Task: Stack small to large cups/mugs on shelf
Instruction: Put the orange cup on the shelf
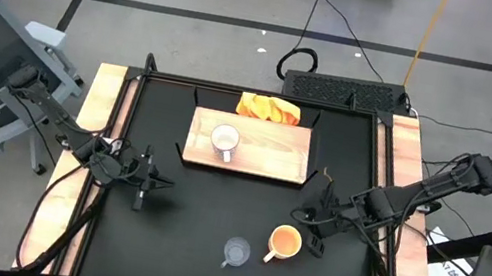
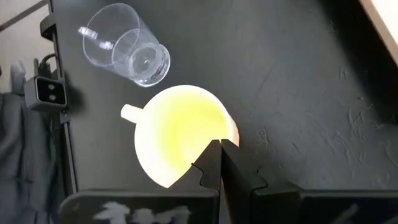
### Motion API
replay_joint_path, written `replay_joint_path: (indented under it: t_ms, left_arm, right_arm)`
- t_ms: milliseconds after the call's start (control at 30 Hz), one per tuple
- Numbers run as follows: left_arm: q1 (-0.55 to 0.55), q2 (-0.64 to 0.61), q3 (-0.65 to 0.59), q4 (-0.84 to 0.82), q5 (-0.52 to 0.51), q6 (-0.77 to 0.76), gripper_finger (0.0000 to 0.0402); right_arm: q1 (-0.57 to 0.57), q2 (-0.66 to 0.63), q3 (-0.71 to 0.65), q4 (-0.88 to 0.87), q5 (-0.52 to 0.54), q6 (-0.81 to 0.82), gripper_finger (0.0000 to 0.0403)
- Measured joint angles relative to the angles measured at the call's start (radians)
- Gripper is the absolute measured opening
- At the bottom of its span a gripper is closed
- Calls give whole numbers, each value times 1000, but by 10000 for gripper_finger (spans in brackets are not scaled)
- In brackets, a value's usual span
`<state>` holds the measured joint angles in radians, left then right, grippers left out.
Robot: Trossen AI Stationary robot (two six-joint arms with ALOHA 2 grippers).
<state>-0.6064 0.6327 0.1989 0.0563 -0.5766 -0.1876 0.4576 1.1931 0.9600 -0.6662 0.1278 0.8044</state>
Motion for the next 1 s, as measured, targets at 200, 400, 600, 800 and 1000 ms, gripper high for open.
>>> replay_joint_path:
  t_ms: [200,400,600,800,1000]
  left_arm:
    - [0,0,0,0,0,1,24]
    - [0,0,0,0,0,1,24]
    - [0,0,0,0,0,1,24]
    - [0,0,0,0,0,1,24]
    - [0,0,0,0,0,3,24]
  right_arm:
    - [-27,-4,0,3,-72,0,21]
    - [-68,-3,0,2,-107,47,100]
    - [-99,28,0,3,-178,74,169]
    - [-111,105,0,11,-236,66,179]
    - [-118,145,0,11,-262,56,177]
